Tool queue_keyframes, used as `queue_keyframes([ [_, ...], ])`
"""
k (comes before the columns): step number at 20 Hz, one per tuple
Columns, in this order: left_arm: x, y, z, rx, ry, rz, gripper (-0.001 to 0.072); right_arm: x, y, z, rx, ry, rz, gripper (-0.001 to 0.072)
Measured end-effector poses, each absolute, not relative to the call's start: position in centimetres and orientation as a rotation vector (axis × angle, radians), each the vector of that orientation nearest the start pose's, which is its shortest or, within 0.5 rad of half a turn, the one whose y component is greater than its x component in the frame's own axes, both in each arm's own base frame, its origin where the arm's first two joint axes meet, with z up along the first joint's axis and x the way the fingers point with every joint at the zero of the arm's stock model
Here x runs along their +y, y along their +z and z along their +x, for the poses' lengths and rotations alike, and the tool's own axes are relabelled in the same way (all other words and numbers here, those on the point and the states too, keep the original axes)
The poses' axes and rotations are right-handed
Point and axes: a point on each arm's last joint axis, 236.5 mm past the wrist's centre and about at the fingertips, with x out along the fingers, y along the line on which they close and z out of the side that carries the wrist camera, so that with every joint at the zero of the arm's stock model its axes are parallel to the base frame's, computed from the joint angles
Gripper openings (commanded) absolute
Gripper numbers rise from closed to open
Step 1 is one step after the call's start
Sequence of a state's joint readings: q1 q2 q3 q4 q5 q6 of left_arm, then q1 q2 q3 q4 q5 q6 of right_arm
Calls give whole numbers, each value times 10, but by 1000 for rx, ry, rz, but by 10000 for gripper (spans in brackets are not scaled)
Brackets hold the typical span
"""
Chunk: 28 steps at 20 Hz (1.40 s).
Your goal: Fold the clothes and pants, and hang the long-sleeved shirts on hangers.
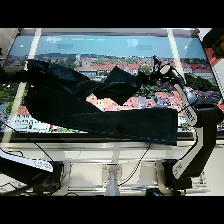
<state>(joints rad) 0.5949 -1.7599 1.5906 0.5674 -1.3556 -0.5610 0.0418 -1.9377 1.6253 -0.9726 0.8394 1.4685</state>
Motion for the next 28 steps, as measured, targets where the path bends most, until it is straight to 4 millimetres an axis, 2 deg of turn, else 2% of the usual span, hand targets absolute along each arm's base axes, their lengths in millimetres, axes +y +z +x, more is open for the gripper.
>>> queue_keyframes([
  [3,96,59,490,759,-599,-310,52,102,-25,585,992,260,447,22],
  [6,98,79,492,721,-576,-276,52,75,54,604,838,248,367,23],
  [9,100,99,494,679,-546,-242,52,53,129,609,692,222,269,23],
  [11,101,106,494,664,-535,-228,52,46,164,605,630,215,215,22],
  [13,102,110,494,656,-528,-220,52,43,183,601,600,210,183,20],
  [15,103,112,494,655,-523,-213,52,39,174,593,645,198,147,20],
  [16,103,112,494,653,-522,-213,52,37,159,586,693,190,133,20],
  [19,106,108,493,673,-506,-199,51,41,96,565,853,168,135,20],
  [22,118,90,485,753,-461,-171,51,75,36,537,948,183,131,20],
  [25,126,79,479,807,-427,-158,51,121,-2,496,1010,208,122,20],
  [26,128,77,478,814,-418,-159,51,126,-13,481,1035,188,121,20],
  [28,131,75,477,824,-408,-156,52,124,-31,453,1070,109,141,21],
])
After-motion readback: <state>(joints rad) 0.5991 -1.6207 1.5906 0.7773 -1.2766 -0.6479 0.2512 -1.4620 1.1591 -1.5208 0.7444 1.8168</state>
